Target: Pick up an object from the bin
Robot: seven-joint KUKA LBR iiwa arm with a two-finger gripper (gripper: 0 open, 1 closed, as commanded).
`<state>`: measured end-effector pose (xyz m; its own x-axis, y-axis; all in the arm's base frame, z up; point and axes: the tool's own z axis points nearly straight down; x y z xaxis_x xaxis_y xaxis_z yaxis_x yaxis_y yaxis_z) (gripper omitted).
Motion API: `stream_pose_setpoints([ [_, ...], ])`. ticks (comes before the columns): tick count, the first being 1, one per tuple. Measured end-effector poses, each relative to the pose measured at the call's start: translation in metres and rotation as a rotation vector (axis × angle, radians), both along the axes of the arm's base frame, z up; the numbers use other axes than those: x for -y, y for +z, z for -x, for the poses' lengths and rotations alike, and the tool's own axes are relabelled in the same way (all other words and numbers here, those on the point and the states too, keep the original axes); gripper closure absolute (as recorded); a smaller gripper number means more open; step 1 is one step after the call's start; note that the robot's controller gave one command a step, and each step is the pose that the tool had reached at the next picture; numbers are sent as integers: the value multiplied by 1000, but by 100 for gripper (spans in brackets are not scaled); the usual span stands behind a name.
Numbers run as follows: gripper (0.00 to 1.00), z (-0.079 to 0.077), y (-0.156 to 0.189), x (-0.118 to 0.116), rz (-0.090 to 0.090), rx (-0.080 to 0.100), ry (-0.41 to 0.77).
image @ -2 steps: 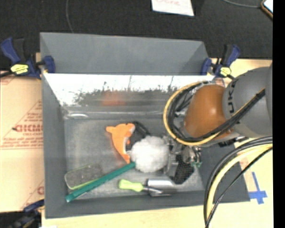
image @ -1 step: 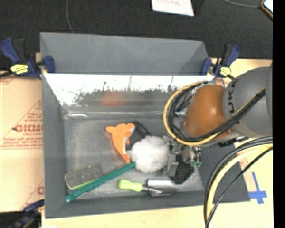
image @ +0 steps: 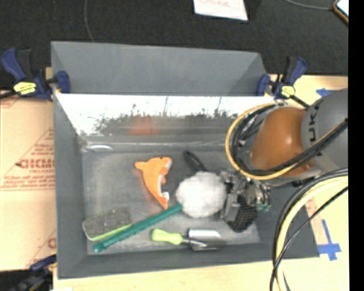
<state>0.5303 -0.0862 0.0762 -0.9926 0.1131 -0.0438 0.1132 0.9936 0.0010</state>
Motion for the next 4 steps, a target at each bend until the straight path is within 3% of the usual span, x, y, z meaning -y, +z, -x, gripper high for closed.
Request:
stream_pose_setpoints([
  [1, 100, -9, 4, -36, 7, 5, 29],
  [2, 100, 6, 82, 0, 4, 0, -7],
  [3, 100, 6, 82, 0, 4, 0, -7],
  [4, 100, 21, 20, 21, -8, 2, -197],
])
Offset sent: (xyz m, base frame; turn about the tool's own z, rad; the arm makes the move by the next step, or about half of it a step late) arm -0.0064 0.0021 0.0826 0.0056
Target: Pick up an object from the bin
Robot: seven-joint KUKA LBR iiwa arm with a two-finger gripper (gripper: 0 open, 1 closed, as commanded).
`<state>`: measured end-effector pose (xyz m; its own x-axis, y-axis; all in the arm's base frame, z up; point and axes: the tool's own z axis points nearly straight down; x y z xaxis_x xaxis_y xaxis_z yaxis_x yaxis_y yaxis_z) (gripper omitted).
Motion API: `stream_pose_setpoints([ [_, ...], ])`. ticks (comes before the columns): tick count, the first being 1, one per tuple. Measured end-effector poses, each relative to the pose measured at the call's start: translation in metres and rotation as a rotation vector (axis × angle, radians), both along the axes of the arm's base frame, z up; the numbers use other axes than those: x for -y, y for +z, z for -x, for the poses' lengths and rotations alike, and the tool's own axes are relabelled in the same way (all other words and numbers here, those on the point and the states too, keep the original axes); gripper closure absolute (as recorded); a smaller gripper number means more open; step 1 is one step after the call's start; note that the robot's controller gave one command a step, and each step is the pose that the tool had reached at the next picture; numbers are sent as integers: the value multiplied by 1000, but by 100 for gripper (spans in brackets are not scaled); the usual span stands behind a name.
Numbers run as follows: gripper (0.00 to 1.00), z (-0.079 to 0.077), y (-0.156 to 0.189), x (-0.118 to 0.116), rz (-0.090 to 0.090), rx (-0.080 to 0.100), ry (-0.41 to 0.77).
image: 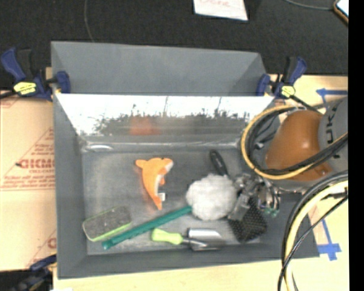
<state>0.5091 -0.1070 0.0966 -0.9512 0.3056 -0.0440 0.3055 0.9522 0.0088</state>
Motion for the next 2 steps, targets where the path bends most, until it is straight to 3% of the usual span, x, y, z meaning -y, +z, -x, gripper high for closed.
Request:
stream_pose_setpoints([
  [1, 100, 10, -13, -28, 11, 18, 30],
  [2, 100, 10, -13, -28, 12, 18, 30],
])
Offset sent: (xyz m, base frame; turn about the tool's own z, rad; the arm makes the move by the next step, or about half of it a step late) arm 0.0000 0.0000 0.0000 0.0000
